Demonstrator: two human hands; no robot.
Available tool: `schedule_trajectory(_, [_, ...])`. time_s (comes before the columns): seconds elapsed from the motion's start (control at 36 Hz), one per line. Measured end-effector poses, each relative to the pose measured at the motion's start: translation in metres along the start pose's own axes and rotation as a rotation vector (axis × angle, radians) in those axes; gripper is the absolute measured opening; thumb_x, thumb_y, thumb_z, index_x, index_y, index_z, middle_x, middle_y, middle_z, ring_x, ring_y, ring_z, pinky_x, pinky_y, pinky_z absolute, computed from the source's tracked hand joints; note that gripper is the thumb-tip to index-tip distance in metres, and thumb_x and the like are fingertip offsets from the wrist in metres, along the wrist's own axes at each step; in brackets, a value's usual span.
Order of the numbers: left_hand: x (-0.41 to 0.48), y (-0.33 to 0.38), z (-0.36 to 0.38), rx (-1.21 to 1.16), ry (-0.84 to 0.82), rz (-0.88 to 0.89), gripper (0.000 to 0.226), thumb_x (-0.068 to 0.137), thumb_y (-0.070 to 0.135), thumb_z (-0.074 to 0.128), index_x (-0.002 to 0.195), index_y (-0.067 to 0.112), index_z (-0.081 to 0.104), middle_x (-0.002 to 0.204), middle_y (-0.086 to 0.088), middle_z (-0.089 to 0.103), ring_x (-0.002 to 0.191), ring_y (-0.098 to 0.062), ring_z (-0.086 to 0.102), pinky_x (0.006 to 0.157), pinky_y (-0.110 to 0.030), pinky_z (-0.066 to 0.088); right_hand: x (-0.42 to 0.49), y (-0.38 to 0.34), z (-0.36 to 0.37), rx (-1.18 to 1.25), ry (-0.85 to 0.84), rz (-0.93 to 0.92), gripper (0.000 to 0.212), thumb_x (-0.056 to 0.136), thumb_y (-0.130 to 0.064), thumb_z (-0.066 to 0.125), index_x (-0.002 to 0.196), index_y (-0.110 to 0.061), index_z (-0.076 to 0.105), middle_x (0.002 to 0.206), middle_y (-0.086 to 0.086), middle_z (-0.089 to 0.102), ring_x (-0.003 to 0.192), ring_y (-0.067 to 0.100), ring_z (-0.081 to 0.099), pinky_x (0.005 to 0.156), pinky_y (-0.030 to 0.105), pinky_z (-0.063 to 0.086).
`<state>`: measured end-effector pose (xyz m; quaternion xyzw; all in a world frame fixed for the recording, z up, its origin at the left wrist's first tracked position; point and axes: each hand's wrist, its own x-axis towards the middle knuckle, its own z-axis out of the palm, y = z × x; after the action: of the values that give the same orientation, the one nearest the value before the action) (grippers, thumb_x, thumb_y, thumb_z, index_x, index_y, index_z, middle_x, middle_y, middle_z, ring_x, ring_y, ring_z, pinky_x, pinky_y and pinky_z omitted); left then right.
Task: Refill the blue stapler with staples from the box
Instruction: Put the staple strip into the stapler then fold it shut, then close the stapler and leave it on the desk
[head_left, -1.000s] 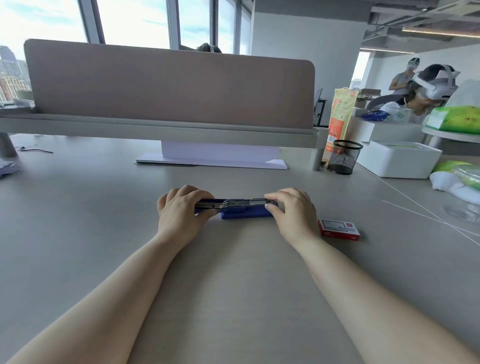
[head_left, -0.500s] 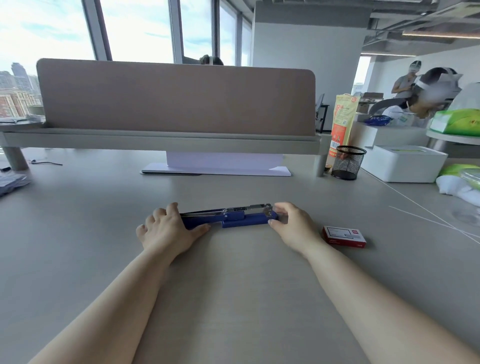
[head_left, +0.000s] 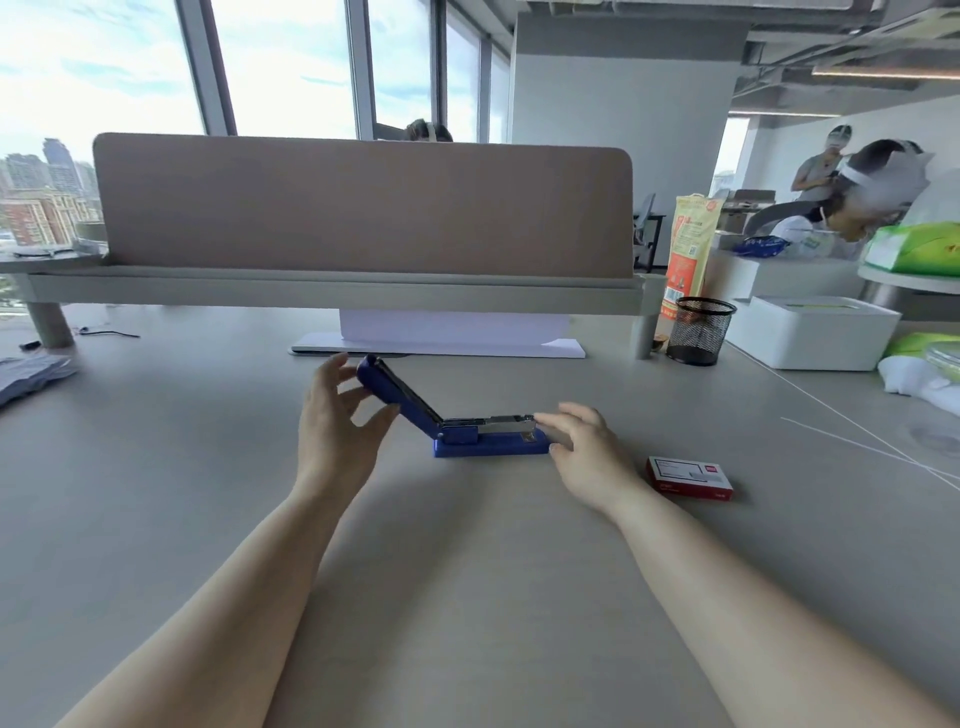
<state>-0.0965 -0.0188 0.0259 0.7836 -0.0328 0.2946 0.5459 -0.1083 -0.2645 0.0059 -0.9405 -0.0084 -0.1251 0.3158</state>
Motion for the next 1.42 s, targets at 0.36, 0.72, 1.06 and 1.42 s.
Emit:
schedule_trajectory(0.36, [-0.021,0.006,0.025,0.306,-0.448,0.303,0.045,0.091,0.022,0.049,0.134,0.029,0.038,0.135,0.013,0.051,0.115,-0.024,0.050,0.106,-0.043,0.034,0.005,0.005,0.001,0.191,0.096,0.100,0.058,0.081,0.004,0.033,0.130,-0.023,0.049,0.136,0.009,0.046,0.122,0.026,0.048,0.098,0.041,0.045])
schedule_trajectory(0.72, [-0.019,-0.012,0.032,0.488,-0.515,0.372,0.056,0.077,0.052,0.038,0.130,0.035,0.045,0.136,0.014,0.050,0.126,-0.018,0.044,0.110,-0.048,0.028,-0.005,-0.007,0.003,-0.037,0.198,-0.160,0.059,0.085,0.000,0.040,0.131,-0.037,0.045,0.142,0.002,0.040,0.128,0.027,0.035,0.101,0.039,0.032])
schedule_trajectory(1.06, [-0.021,-0.011,0.032,0.532,-0.523,0.390,0.052,0.080,0.047,0.046,0.130,0.034,0.046,0.137,0.013,0.050,0.129,-0.017,0.041,0.110,-0.049,0.028,-0.008,-0.016,0.002,-0.169,0.189,-0.128,0.064,0.080,0.005,0.037,0.127,-0.037,0.052,0.152,-0.002,0.028,0.137,0.023,0.022,0.109,0.038,0.021])
schedule_trajectory(1.42, [-0.022,-0.009,0.031,0.537,-0.498,0.400,0.051,0.078,0.043,0.046,0.128,0.033,0.048,0.134,0.013,0.053,0.128,-0.017,0.041,0.111,-0.038,0.025,-0.009,-0.012,0.003,-0.178,0.160,-0.114,0.068,0.080,0.005,0.035,0.130,-0.040,0.046,0.154,-0.002,0.024,0.140,0.023,0.017,0.111,0.038,0.018])
